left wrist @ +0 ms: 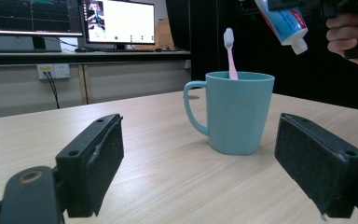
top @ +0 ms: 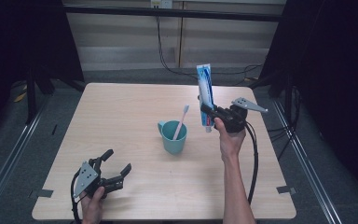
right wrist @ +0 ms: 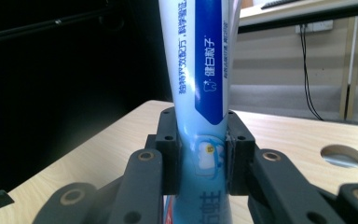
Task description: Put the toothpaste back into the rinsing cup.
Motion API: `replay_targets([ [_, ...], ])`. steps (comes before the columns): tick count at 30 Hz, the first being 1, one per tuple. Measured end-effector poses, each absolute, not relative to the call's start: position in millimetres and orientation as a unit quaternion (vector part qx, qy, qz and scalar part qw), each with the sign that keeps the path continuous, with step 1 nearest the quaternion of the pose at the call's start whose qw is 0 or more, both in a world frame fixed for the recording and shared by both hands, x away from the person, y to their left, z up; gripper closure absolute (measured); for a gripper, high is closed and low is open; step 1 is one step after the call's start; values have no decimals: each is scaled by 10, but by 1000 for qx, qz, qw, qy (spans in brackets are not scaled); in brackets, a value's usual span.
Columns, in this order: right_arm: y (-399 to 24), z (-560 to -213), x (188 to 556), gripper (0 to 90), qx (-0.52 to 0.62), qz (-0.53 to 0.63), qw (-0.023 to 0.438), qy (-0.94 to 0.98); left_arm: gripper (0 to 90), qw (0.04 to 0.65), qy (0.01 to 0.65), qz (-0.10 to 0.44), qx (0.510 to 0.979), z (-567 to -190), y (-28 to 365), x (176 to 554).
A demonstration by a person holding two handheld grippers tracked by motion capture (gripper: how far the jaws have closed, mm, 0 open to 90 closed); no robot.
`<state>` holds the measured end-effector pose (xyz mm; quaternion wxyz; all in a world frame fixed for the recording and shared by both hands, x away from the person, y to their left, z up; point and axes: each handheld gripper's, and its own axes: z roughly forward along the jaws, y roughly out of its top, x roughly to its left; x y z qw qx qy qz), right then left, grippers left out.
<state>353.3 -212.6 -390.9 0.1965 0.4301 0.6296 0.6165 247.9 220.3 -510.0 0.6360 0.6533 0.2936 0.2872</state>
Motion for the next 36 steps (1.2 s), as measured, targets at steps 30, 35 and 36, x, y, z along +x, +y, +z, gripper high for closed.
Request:
replay_targets([
  [30,-1777,-3841,3540,725,374,662,182,624,156,639,292,283,653,-5101,2201,2478],
  [35,-1670,-3821,3544,725,366,662,184,627,157,639,292,283,653,-5101,2202,2478],
  [36,-1647,-3819,3540,725,366,659,186,630,156,639,292,282,653,-5102,2200,2478],
])
